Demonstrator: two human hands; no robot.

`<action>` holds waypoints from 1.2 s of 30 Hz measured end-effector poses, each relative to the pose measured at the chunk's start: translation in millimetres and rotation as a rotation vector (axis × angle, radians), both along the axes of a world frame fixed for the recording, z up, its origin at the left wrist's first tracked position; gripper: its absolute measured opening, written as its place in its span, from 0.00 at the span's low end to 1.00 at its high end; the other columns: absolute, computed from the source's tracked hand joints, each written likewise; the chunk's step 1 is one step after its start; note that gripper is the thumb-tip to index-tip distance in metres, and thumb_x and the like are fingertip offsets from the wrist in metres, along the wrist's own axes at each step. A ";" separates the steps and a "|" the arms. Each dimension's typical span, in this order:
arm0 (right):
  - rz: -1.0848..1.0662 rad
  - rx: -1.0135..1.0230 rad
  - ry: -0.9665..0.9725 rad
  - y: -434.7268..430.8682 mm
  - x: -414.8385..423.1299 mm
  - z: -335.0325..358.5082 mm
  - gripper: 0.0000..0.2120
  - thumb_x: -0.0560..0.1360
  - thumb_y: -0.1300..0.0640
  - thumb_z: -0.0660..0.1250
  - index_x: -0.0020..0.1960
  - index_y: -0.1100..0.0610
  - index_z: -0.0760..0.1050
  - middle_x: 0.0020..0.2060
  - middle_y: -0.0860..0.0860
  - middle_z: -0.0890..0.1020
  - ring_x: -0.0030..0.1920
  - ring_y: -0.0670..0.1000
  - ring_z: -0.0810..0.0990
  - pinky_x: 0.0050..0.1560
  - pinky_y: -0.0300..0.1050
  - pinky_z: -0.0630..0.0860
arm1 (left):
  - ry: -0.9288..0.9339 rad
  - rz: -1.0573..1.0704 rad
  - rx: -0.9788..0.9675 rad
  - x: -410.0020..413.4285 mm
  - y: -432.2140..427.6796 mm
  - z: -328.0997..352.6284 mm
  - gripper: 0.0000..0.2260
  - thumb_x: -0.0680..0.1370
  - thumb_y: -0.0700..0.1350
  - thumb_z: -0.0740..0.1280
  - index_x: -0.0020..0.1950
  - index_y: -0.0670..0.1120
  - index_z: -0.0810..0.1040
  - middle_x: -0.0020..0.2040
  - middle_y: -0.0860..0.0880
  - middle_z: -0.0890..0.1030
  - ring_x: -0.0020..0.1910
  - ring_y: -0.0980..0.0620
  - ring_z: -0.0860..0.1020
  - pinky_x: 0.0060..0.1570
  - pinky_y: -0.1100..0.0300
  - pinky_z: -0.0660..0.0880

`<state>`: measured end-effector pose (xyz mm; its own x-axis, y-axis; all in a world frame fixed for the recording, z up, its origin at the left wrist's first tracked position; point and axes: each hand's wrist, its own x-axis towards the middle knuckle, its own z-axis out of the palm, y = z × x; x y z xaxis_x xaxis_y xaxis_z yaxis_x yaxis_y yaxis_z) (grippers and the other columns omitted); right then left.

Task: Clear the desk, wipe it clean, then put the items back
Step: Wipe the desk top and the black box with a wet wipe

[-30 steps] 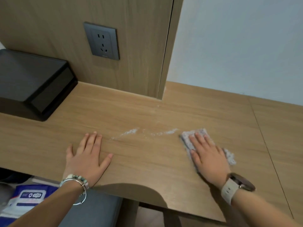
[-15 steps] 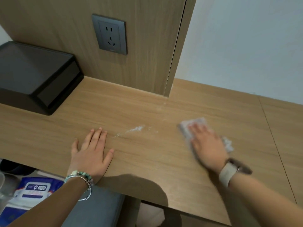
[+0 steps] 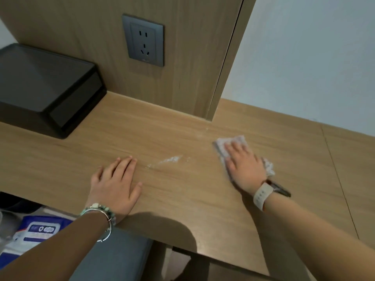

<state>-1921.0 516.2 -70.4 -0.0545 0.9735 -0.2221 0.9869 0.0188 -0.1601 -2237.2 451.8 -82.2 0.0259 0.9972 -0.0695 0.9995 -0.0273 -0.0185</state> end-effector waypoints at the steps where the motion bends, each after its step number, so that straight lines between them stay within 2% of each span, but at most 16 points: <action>1: -0.171 0.010 0.012 14.7 7.6 2.3 0.24 0.81 0.46 0.45 0.77 0.45 0.49 0.77 0.45 0.49 0.76 0.50 0.46 0.73 0.58 0.48 | 0.010 -0.006 0.001 0.0 0.5 1.1 0.28 0.73 0.57 0.53 0.63 0.43 0.76 0.62 0.46 0.78 0.59 0.43 0.77 0.51 0.40 0.73; 2: -0.243 0.022 0.016 20.3 5.5 3.3 0.24 0.82 0.46 0.45 0.77 0.46 0.50 0.77 0.45 0.49 0.76 0.51 0.46 0.73 0.58 0.48 | 0.012 -0.018 0.007 -0.1 1.2 2.0 0.27 0.72 0.57 0.54 0.62 0.43 0.77 0.61 0.46 0.78 0.58 0.43 0.78 0.51 0.39 0.73; 3: -0.209 0.021 0.010 17.2 -5.6 2.6 0.24 0.81 0.46 0.45 0.77 0.46 0.49 0.77 0.45 0.49 0.77 0.51 0.46 0.74 0.58 0.48 | 0.002 -0.029 0.016 -0.6 1.7 2.1 0.27 0.72 0.57 0.54 0.62 0.43 0.77 0.61 0.46 0.78 0.57 0.43 0.78 0.51 0.39 0.73; 6: 0.213 0.047 0.020 -18.0 -47.0 -2.3 0.26 0.79 0.42 0.39 0.76 0.43 0.48 0.77 0.43 0.49 0.76 0.50 0.46 0.74 0.56 0.48 | -0.102 0.024 0.039 -5.4 3.1 -0.2 0.26 0.74 0.56 0.49 0.64 0.47 0.75 0.64 0.50 0.76 0.62 0.47 0.75 0.58 0.41 0.68; 8: 0.318 0.078 0.013 -3.8 -45.3 -1.2 0.25 0.79 0.43 0.41 0.76 0.43 0.49 0.76 0.43 0.51 0.76 0.49 0.48 0.73 0.55 0.49 | -0.153 0.082 0.030 -7.1 4.6 -0.8 0.29 0.74 0.58 0.44 0.69 0.50 0.70 0.68 0.52 0.71 0.68 0.50 0.68 0.66 0.42 0.60; 10: 0.134 0.059 0.027 37.2 -33.4 -2.7 0.23 0.81 0.46 0.46 0.76 0.44 0.51 0.77 0.44 0.52 0.76 0.50 0.49 0.73 0.56 0.49 | -0.131 0.113 0.028 -5.9 3.5 -1.8 0.32 0.73 0.60 0.40 0.72 0.51 0.66 0.71 0.51 0.67 0.71 0.50 0.63 0.69 0.44 0.55; 12: -0.061 0.031 0.050 71.5 -29.1 -3.7 0.23 0.82 0.47 0.46 0.76 0.44 0.52 0.77 0.45 0.52 0.76 0.52 0.49 0.73 0.58 0.49 | -0.118 0.122 0.037 -4.4 3.1 -1.5 0.33 0.73 0.60 0.41 0.72 0.50 0.66 0.71 0.50 0.67 0.72 0.49 0.63 0.69 0.43 0.56; 14: -0.115 0.053 0.040 84.4 -37.9 -3.6 0.23 0.81 0.47 0.46 0.76 0.45 0.52 0.77 0.46 0.53 0.76 0.52 0.49 0.73 0.58 0.49 | -0.127 0.127 0.013 -4.0 4.5 -0.2 0.33 0.72 0.60 0.40 0.72 0.50 0.66 0.72 0.50 0.67 0.72 0.49 0.62 0.69 0.43 0.56; 16: -0.057 0.061 0.037 72.3 -50.1 -0.6 0.23 0.81 0.47 0.47 0.76 0.46 0.51 0.77 0.46 0.52 0.76 0.52 0.49 0.73 0.58 0.48 | -0.132 0.128 -0.009 -4.5 4.7 -0.1 0.33 0.72 0.60 0.40 0.72 0.50 0.66 0.72 0.50 0.67 0.73 0.49 0.61 0.69 0.43 0.57; 19: 0.258 0.070 0.077 25.7 -60.2 2.0 0.23 0.82 0.46 0.47 0.76 0.43 0.52 0.77 0.44 0.51 0.76 0.50 0.47 0.73 0.55 0.46 | -0.124 0.129 -0.014 -4.4 4.4 -0.2 0.32 0.73 0.60 0.42 0.71 0.50 0.67 0.71 0.50 0.68 0.71 0.49 0.64 0.68 0.42 0.59; 21: 0.362 0.067 0.105 17.6 -56.7 0.1 0.22 0.81 0.45 0.46 0.75 0.42 0.53 0.76 0.43 0.53 0.76 0.48 0.48 0.73 0.54 0.45 | -0.127 0.130 -0.015 -5.0 4.5 -1.0 0.32 0.73 0.60 0.41 0.72 0.50 0.66 0.72 0.50 0.67 0.72 0.50 0.62 0.68 0.43 0.57; 26: -0.096 0.119 0.108 71.2 -59.4 -3.3 0.21 0.81 0.48 0.48 0.74 0.43 0.58 0.76 0.44 0.56 0.76 0.50 0.51 0.73 0.57 0.49 | -0.174 0.127 -0.007 -4.9 3.7 -3.3 0.36 0.69 0.59 0.34 0.75 0.53 0.57 0.76 0.54 0.57 0.75 0.55 0.52 0.72 0.47 0.49; 27: -0.076 0.136 0.106 68.4 -67.8 -4.0 0.21 0.81 0.48 0.49 0.74 0.44 0.58 0.76 0.45 0.56 0.76 0.50 0.51 0.73 0.56 0.49 | -0.185 0.130 0.001 -4.1 4.3 -1.7 0.37 0.68 0.59 0.34 0.75 0.54 0.57 0.76 0.55 0.56 0.75 0.55 0.51 0.72 0.47 0.48; 32: 0.378 0.072 0.206 2.3 -91.6 -1.9 0.21 0.81 0.46 0.48 0.74 0.41 0.56 0.75 0.40 0.55 0.76 0.47 0.48 0.73 0.52 0.45 | -0.159 0.109 -0.005 -3.5 3.7 0.4 0.37 0.67 0.57 0.31 0.76 0.55 0.52 0.76 0.56 0.52 0.75 0.55 0.48 0.72 0.48 0.47; 34: 0.321 0.062 0.186 23.0 -83.1 -0.8 0.21 0.82 0.47 0.49 0.74 0.41 0.56 0.75 0.40 0.55 0.76 0.46 0.49 0.73 0.52 0.46 | -0.167 0.109 0.001 -3.8 2.6 0.3 0.36 0.69 0.57 0.32 0.76 0.54 0.55 0.76 0.55 0.55 0.75 0.54 0.50 0.72 0.47 0.49; 36: 0.158 0.044 0.131 55.0 -81.7 -2.1 0.21 0.82 0.47 0.48 0.75 0.43 0.55 0.76 0.43 0.54 0.76 0.49 0.49 0.73 0.54 0.47 | -0.153 0.100 -0.002 -4.2 2.4 0.3 0.36 0.69 0.56 0.32 0.76 0.54 0.55 0.76 0.55 0.55 0.76 0.54 0.50 0.72 0.47 0.49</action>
